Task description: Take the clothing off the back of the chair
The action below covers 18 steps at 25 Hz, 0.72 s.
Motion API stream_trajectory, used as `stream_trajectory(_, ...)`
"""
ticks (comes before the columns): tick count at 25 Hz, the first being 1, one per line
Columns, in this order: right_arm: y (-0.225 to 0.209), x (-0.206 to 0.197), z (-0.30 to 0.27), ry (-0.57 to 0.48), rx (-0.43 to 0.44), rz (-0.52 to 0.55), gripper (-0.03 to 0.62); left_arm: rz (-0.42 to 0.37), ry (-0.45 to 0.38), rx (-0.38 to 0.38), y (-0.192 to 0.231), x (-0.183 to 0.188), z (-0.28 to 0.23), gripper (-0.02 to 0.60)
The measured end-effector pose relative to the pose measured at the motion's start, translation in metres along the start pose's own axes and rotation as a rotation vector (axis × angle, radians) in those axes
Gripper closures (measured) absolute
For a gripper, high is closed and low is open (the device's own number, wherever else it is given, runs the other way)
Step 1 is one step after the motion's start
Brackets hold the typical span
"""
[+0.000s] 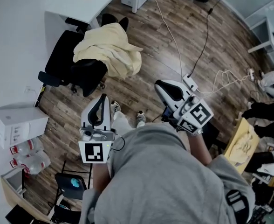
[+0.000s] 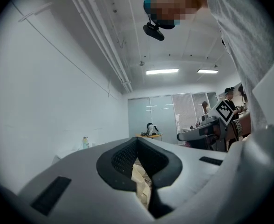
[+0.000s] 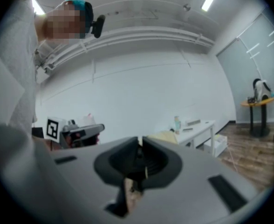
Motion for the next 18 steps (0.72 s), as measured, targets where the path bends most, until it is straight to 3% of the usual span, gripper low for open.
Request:
stream_trajectory(8, -0.006, 0.003, -0.053, 0.007, -0.07, 0.029, 0.559, 0.042, -0.029, -0.084, 0.06, -0.003, -0.043, 0.546)
stream_trajectory(18, 0.001, 0.001, -0.108, -0.028, -0.167, 0.037, 0.559, 0.034, -0.03, -0.227, 0.12, -0.01, -0.077, 0.546)
Point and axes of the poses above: the fingertips, and each gripper's own axes: z backward along the fingers, y to its left, x out of its top, the point moved 10 cm from there along z, backward along the fingers, and after that the axes turned 8 degrees about -y, right-handed, at the moved point
